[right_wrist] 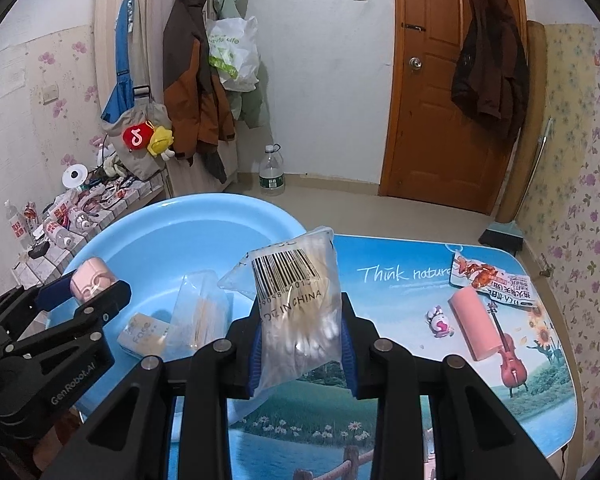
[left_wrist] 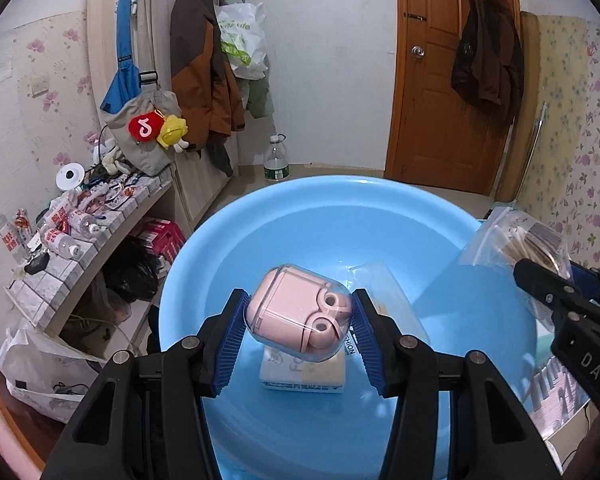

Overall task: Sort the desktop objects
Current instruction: 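Lower the pink case into the basin and open the left gripper, then lower the swab bag into the basin and open the right gripper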

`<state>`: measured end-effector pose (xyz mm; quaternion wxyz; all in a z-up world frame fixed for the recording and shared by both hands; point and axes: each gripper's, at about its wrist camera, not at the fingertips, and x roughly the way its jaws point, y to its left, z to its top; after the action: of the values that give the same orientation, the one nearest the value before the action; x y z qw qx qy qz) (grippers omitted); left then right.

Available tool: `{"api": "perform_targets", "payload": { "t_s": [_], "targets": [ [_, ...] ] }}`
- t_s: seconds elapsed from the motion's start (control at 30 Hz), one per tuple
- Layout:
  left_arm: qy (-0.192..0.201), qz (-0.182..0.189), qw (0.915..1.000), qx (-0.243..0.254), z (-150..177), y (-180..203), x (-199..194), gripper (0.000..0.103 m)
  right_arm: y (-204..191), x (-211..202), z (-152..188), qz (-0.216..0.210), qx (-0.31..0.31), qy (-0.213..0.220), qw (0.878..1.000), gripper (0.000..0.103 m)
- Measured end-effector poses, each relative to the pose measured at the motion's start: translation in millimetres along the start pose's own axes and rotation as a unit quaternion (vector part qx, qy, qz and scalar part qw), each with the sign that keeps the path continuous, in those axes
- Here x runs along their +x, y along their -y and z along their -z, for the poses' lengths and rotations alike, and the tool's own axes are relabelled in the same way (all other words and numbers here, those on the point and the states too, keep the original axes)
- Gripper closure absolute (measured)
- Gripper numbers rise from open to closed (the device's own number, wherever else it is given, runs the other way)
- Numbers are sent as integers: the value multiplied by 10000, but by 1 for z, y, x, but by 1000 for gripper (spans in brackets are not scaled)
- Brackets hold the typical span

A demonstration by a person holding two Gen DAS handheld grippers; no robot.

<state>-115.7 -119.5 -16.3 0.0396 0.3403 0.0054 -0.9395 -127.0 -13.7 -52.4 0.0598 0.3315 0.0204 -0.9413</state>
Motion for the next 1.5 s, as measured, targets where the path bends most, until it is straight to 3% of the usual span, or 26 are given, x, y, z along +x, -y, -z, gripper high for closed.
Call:
{"api": "perform_targets", "payload": {
  "t_s": [0.27, 0.33, 0.37, 0.4, 1.17, 1.37, 1.5],
  "targets": [
    [-208, 10, 9998, -31, 5, 1, 11, 52, 2, 6, -1, 3, -21, 8, 10000, 70],
    [-161, 0, 9998, -77, 6, -1, 8, 37, 2, 6, -1, 3, -13, 8, 10000, 70],
    [-118, -32, 9999, -90, 5, -2, 5, 20, 2, 6, -1, 5, -12, 15, 10000, 70],
    [-58, -35, 9999, -87, 5, -2, 2, 17, 2, 6, -1, 9, -12, 21, 10000, 70],
    [350, -130, 9991, -190, -3, -19, -47, 14, -7, -35, 2, 7, -13, 311, 9995, 70],
    [419, -141, 9990, -121, -2, -18, -64, 0, -5, -54, 6, -4, 38, 380, 9993, 70],
    [475, -161, 9987, -117, -1, -16, -75, 0, -3, -68, 6, -21, 68, 450, 9990, 70]
  ]
}}
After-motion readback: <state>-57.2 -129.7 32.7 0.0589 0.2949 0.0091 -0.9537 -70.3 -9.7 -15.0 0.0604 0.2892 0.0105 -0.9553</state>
